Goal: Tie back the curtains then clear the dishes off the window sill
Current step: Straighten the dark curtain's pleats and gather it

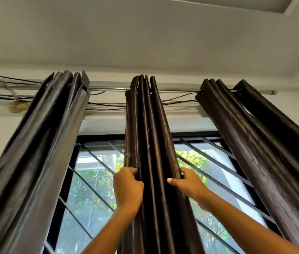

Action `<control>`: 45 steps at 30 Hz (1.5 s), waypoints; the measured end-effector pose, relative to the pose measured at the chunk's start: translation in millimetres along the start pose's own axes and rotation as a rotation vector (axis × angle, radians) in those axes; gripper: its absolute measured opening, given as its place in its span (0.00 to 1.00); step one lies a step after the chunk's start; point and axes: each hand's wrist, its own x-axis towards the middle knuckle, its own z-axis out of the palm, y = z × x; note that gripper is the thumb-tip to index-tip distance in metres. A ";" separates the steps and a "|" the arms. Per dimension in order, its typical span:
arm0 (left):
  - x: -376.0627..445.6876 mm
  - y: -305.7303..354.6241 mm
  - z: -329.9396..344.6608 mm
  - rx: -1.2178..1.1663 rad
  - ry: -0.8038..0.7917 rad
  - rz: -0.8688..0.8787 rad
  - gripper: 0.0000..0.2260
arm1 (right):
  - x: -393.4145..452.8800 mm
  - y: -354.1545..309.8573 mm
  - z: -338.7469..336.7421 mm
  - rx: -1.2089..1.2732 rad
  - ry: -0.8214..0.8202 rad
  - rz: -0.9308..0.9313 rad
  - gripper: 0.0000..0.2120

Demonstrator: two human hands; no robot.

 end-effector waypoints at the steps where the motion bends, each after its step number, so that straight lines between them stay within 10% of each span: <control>1: -13.7 -5.1 -2.5 0.007 -0.026 -0.026 0.12 | -7.6 4.9 3.9 -0.042 -0.031 0.014 0.09; 6: -75.7 -10.1 -8.2 0.065 -0.041 -0.061 0.23 | -46.9 30.4 17.7 -0.163 -0.009 -0.009 0.12; 17: -222.2 -14.3 -10.3 0.066 -0.260 -0.168 0.13 | -191.2 69.3 29.4 -0.184 -0.114 -0.073 0.18; 22: -224.2 -13.5 -19.5 -0.074 -0.318 -0.126 0.14 | -204.6 50.9 29.4 -0.338 0.018 0.000 0.21; 31: -189.5 -51.4 -42.2 -0.016 -0.138 -0.088 0.12 | -196.7 35.4 47.5 -0.531 0.237 -0.485 0.21; 45: -122.1 -115.4 -16.1 -0.113 -0.401 -0.252 0.20 | -190.7 17.9 68.9 -0.707 0.283 -0.396 0.31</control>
